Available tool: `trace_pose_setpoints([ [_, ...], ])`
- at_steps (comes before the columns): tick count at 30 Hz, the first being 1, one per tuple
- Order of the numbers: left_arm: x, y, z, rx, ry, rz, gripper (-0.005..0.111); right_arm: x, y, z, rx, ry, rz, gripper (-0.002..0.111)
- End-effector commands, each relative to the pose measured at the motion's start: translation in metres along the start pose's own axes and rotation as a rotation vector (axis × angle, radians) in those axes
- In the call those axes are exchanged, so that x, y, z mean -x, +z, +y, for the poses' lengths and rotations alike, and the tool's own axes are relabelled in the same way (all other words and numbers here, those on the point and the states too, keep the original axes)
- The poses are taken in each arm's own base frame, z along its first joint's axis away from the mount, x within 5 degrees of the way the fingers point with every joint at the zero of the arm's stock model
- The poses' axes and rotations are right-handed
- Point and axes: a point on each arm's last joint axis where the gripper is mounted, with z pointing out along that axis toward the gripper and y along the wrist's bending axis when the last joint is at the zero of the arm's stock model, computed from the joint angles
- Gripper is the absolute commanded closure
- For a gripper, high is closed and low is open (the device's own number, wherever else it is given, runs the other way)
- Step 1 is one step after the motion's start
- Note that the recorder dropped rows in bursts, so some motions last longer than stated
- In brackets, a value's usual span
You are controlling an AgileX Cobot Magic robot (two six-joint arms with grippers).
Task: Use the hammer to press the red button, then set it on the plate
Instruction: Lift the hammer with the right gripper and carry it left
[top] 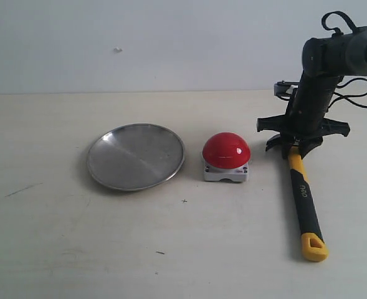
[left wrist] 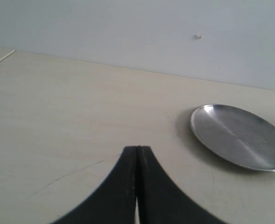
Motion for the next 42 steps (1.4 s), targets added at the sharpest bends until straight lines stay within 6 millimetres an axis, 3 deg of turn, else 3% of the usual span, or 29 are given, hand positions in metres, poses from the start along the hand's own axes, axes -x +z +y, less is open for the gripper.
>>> trace_pose_setpoints([
  [1,0.000,0.000,0.000,0.001,-0.006,-0.006,0.107,0.001,-0.003,0.000,-0.005,-0.039,-0.016,0.108],
  [11,0.000,0.000,0.000,0.001,-0.006,-0.006,0.107,0.001,-0.063,0.001,0.041,-0.099,-0.115,0.108],
  [23,0.000,0.000,0.000,0.001,-0.006,-0.006,0.107,-0.022,-0.099,0.006,0.163,-0.158,-0.150,0.108],
  [27,0.000,0.000,0.000,0.001,-0.006,-0.006,0.107,-0.046,-0.130,0.004,0.301,-0.168,-0.251,0.108],
  [28,0.000,0.000,0.000,0.001,-0.006,-0.006,0.107,-0.055,-0.145,0.004,0.369,-0.148,-0.305,0.108],
  [33,0.000,0.000,0.000,0.001,-0.006,-0.006,0.107,-0.102,-0.176,0.003,0.533,-0.131,-0.459,0.108],
  [37,0.000,0.000,0.000,0.001,-0.006,-0.006,0.107,-0.138,-0.188,0.010,0.760,-0.162,-0.550,0.108],
  [42,0.000,0.000,0.000,0.002,-0.002,-0.006,0.107,-0.161,-0.201,0.011,0.904,-0.172,-0.628,0.108],
])
